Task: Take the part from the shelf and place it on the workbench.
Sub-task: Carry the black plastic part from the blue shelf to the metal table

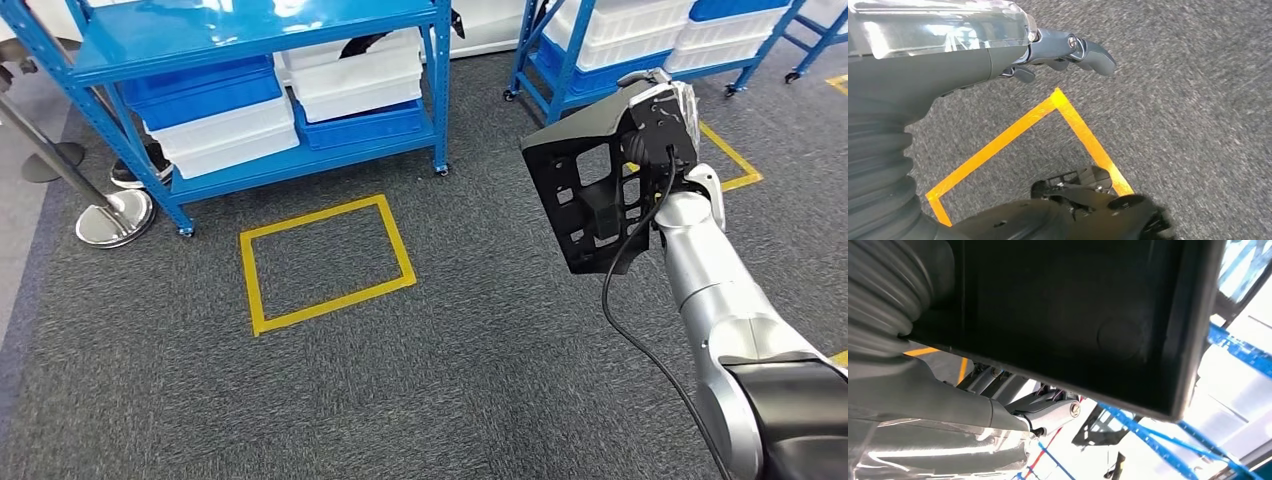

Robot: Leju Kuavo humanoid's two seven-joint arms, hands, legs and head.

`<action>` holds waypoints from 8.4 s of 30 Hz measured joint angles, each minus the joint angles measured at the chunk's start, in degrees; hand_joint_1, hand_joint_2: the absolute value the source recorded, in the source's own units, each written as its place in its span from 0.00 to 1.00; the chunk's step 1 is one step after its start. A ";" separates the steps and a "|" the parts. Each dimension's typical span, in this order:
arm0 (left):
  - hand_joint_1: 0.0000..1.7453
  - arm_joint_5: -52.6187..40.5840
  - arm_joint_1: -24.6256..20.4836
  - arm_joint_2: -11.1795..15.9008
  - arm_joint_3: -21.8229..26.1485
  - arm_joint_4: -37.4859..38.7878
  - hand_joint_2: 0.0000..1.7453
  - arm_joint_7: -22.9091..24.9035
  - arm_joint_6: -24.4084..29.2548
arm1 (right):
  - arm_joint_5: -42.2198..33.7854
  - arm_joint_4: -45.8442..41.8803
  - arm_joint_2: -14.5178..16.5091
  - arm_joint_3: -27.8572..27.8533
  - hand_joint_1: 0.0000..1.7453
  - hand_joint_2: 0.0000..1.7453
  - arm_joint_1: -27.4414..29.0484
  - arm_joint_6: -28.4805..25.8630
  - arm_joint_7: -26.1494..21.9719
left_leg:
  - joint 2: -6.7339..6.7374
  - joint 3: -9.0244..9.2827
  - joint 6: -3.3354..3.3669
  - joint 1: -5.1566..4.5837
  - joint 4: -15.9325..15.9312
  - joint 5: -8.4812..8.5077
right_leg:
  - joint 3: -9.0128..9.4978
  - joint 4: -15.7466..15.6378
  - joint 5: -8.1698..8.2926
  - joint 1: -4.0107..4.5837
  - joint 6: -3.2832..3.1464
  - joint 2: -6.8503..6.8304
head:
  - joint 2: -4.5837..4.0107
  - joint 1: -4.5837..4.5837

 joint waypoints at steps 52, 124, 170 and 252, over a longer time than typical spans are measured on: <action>0.00 -3.05 -0.81 0.49 -2.34 0.03 1.00 0.77 0.27 | 2.09 2.25 -2.76 -1.86 1.00 1.00 -3.51 1.54 3.00 | 6.65 5.25 -0.37 -0.34 -8.74 0.61 | -1.60 0.55 0.90 -0.97 1.98 -5.91 | 0.01 0.09; 0.00 -4.60 -0.44 0.98 -2.37 0.03 1.00 2.15 -0.85 | 7.20 4.69 -2.32 -0.93 1.00 1.00 -13.09 2.71 7.93 | -1.60 1.82 0.23 0.32 -4.95 2.30 | -0.96 0.26 1.00 -0.51 0.78 0.91 | 0.00 0.16; 0.00 -6.26 -0.75 1.02 -2.32 0.03 1.00 3.43 -2.60 | 10.38 0.59 -5.73 -0.29 1.00 1.00 -20.20 3.50 15.42 | 4.89 3.42 1.43 0.07 -9.01 3.29 | -1.67 1.52 1.14 -0.65 3.55 -6.88 | 0.01 0.26; 0.00 -7.14 0.31 1.78 0.33 0.08 1.00 5.18 -5.03 | 15.70 -4.91 0.36 -7.19 1.00 1.00 -10.68 1.34 13.90 | 0.77 3.06 2.19 0.75 -9.46 4.75 | -2.87 3.27 -0.71 -0.54 2.85 -1.84 | 0.01 0.37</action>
